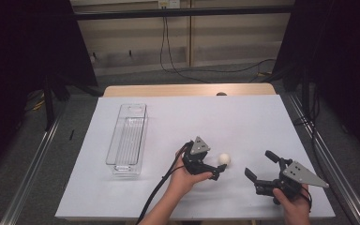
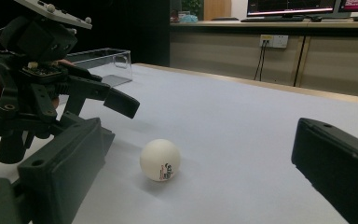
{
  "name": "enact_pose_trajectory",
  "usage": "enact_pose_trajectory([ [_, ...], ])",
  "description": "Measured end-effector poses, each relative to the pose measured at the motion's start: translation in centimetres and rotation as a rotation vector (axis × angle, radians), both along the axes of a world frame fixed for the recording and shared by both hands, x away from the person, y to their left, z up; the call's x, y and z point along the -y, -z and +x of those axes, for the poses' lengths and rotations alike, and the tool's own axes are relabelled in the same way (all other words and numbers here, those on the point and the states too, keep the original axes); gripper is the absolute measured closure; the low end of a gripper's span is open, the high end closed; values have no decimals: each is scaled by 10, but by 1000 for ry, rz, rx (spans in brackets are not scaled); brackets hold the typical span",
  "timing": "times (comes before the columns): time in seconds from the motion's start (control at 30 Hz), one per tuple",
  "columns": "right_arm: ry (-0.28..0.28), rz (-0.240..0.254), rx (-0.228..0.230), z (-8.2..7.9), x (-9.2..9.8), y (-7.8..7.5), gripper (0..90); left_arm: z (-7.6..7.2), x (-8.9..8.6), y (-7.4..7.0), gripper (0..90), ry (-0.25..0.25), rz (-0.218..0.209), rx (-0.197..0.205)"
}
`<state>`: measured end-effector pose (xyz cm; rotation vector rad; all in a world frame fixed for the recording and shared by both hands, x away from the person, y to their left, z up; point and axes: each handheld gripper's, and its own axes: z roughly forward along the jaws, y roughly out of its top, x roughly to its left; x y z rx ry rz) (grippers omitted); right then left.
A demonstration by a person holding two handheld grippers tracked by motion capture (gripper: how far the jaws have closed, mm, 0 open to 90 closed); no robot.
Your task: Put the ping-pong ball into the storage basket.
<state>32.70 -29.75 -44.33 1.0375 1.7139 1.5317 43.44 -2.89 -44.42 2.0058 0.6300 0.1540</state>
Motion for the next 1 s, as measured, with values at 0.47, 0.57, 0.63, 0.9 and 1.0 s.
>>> enact_pose_trajectory([
  [0.47, -3, -1, 2, 0, 0, 0, 23, 2, 5, 2, 25, 5, 22, -6],
  [0.57, 2, 1, 5, 0, 0, -1, 22, 2, 6, 3, 25, 8, 18, -11],
  [0.63, -3, -1, 2, 0, 0, -1, 22, 3, 7, 3, 26, 6, 17, -10],
  [0.9, -3, 2, 4, 0, -1, -1, 23, 3, 9, 5, 28, 10, 25, -21],
  [1.0, -1, 2, 4, 0, -1, -1, 23, 4, 10, 6, 30, 6, 22, -28],
])
